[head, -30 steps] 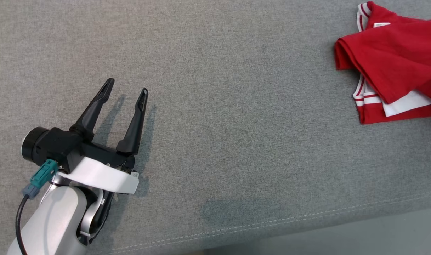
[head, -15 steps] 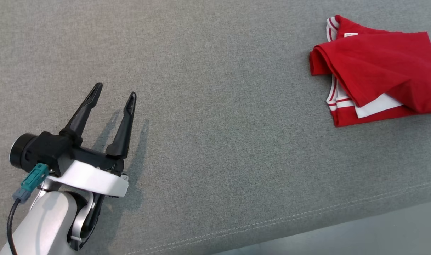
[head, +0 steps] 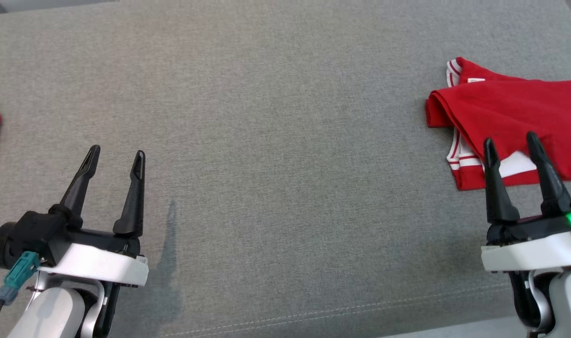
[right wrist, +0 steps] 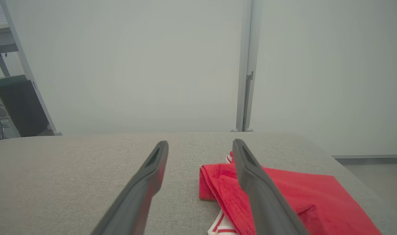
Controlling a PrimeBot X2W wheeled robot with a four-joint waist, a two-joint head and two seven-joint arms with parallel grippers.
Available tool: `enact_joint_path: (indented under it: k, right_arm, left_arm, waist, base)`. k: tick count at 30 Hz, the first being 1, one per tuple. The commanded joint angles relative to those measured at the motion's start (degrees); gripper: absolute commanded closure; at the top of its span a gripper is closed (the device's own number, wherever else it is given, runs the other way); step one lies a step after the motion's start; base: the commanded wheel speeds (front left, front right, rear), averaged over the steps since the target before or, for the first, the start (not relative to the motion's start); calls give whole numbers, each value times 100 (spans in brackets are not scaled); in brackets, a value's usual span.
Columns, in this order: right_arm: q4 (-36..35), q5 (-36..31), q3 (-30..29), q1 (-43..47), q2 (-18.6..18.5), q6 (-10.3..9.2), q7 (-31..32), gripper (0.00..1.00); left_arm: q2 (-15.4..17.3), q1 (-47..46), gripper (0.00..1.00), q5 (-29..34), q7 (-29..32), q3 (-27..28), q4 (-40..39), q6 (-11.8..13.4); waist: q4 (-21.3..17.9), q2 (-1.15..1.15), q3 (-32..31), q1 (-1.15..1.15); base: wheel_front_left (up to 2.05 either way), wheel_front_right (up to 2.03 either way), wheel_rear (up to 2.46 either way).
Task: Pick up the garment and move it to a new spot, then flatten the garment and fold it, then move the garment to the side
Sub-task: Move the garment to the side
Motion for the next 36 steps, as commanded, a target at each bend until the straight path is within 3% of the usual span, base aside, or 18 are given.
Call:
enact_joint_path:
  k: [1, 12, 36]
  right_arm:
    - [-252, -94, 51, 186, 33, -17, -58, 0]
    - [-493, -345, -149, 1200, 474, -17, 10, 0]
    - [-620, -325, 115, 1620, 603, -17, 259, 0]
  left_arm:
    - [147, -9, 0, -40, -69, 295, -122, 91]
    - [-11, 699, 0, -230, -196, 548, -69, 324]
    - [-121, 1054, 0, -355, -170, 466, 25, 388]
  waist:
    - [211, 0, -186, 0]
    - [650, 0, -776, 0]
    - [607, 0, -1232, 0]
  base:
    - [0, 0, 0]
    - [0, 0, 0]
    - [0, 0, 0]
